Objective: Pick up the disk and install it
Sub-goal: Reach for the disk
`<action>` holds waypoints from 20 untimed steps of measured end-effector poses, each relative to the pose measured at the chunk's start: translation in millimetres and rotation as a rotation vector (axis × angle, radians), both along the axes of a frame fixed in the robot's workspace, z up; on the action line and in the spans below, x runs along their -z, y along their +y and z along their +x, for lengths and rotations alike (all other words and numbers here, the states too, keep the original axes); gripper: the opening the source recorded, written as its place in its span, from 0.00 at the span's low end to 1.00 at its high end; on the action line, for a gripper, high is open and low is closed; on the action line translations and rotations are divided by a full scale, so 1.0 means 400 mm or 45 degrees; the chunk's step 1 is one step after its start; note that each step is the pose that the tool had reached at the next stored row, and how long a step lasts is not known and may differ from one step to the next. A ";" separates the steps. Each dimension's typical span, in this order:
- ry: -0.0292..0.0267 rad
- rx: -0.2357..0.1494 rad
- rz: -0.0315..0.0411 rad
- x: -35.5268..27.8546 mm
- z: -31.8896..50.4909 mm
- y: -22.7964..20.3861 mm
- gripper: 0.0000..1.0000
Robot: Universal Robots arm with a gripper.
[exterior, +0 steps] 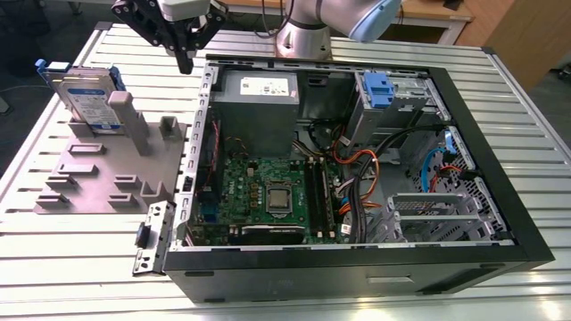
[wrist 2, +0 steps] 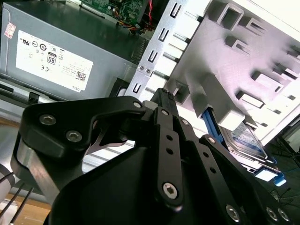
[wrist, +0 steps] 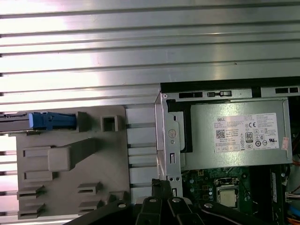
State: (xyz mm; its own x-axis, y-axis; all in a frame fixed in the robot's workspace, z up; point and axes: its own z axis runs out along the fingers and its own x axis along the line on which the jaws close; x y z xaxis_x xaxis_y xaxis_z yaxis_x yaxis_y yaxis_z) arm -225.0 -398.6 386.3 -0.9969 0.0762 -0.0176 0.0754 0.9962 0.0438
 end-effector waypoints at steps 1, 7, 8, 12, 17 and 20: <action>-0.0001 0.000 0.0000 0.000 -0.001 0.000 0.11; -0.0001 0.000 0.0000 0.000 -0.009 0.000 0.11; 0.0000 0.000 0.0000 0.000 -0.009 0.000 0.11; -0.0001 0.000 0.0000 0.000 -0.013 0.000 0.11; -0.0001 0.000 0.0000 0.000 -0.018 0.000 0.11; -0.0001 0.000 0.0000 0.001 -0.021 0.000 0.11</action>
State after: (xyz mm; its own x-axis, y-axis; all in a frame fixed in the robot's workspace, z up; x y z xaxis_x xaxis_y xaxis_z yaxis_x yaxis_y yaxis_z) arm -233.5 -398.6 386.0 -0.9969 0.0762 -0.0177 0.0754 0.9962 0.0438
